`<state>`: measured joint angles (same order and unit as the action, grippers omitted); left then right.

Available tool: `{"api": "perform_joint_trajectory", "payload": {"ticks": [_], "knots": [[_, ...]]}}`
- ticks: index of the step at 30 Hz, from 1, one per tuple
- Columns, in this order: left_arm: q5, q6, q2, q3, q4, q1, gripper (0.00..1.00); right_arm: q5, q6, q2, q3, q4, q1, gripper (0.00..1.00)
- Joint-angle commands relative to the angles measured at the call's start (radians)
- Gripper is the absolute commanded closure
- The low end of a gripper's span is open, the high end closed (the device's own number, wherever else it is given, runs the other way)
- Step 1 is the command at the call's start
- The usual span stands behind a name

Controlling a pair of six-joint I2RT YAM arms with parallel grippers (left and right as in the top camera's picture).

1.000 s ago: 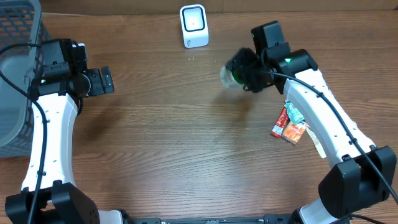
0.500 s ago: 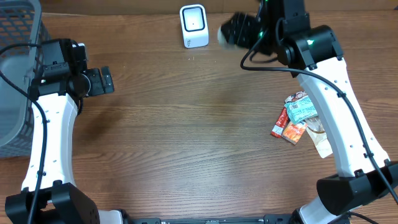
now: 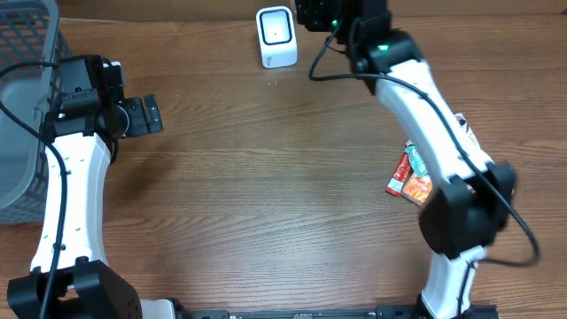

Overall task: Scan the item barcode
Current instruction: 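Carry the jar up toward the white scanner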

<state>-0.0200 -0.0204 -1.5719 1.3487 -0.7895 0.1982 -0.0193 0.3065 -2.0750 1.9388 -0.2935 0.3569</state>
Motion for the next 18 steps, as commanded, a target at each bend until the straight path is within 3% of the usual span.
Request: {"api": "perform_joint_trajectory", "payload": {"ticks": [1, 12, 18], "knots": [[-0.003, -0.01, -0.005, 0.007, 0.001, -0.002, 0.0, 0.019, -0.024, -0.086, -0.002, 0.103, 0.003, 0.96], [-0.003, -0.01, -0.005, 0.007, 0.001, -0.002, 0.0, 0.019, -0.019, -0.379, -0.002, 0.652, 0.018, 0.96], [-0.002, -0.01, -0.005, 0.007, 0.001, -0.002, 0.0, 0.023, -0.019, -0.452, -0.002, 0.798, 0.047, 0.96]]}}
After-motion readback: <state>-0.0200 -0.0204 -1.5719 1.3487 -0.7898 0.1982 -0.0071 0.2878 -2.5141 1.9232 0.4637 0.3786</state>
